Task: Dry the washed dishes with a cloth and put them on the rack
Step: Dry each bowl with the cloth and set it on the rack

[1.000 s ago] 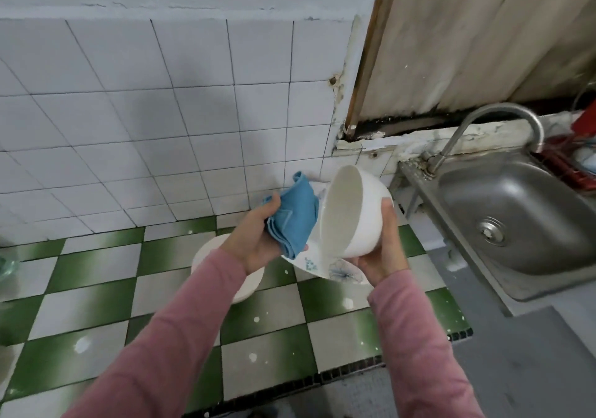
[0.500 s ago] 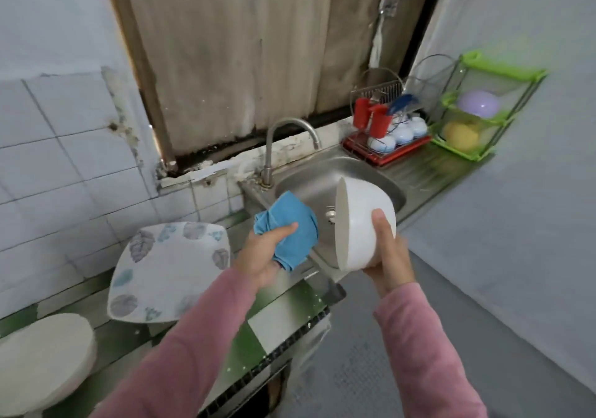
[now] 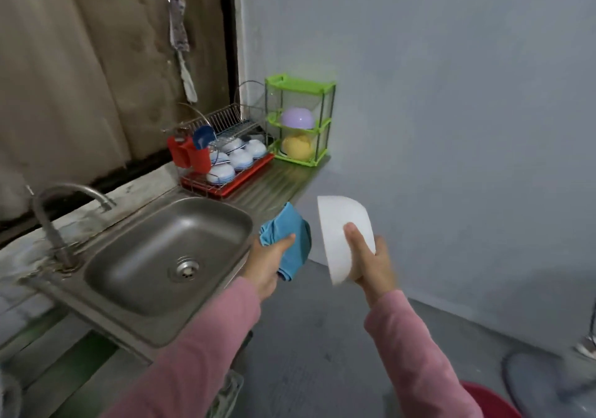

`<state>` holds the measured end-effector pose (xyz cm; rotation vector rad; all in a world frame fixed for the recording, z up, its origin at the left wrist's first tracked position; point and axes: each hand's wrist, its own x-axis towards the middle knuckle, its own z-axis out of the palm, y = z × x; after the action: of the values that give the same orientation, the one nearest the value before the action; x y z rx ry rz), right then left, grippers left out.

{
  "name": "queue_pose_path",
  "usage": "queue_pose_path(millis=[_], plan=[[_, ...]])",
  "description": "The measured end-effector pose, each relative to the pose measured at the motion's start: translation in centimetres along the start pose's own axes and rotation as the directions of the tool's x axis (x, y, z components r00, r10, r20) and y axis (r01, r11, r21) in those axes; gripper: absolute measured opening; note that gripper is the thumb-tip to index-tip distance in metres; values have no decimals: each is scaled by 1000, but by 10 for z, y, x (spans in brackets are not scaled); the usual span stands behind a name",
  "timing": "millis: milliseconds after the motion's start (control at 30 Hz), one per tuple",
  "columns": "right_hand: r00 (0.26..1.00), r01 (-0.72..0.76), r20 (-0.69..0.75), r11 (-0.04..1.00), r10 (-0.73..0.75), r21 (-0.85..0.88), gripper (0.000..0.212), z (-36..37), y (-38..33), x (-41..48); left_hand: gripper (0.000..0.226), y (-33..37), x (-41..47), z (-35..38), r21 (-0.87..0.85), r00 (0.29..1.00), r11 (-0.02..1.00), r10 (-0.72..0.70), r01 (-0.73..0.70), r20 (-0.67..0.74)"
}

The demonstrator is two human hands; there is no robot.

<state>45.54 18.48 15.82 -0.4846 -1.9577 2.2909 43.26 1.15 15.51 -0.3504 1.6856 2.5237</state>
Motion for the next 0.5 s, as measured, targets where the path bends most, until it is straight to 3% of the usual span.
queue_pose_path(millis=[100,267,500], plan=[[999,2,-39,1000,-3,-4,109,-12,1,29,37,-8,32,20,41,1000,999,8,-9,9],[997,19,-75,1000,-19,-6,108,-18,0,105,32,-9,108,55,26,1000,1000,4,-4,-13],[997,74,-28,997,-75,-34,104,16,-25,246,27,17,245,85,16,998,1000,28,-27,-53]])
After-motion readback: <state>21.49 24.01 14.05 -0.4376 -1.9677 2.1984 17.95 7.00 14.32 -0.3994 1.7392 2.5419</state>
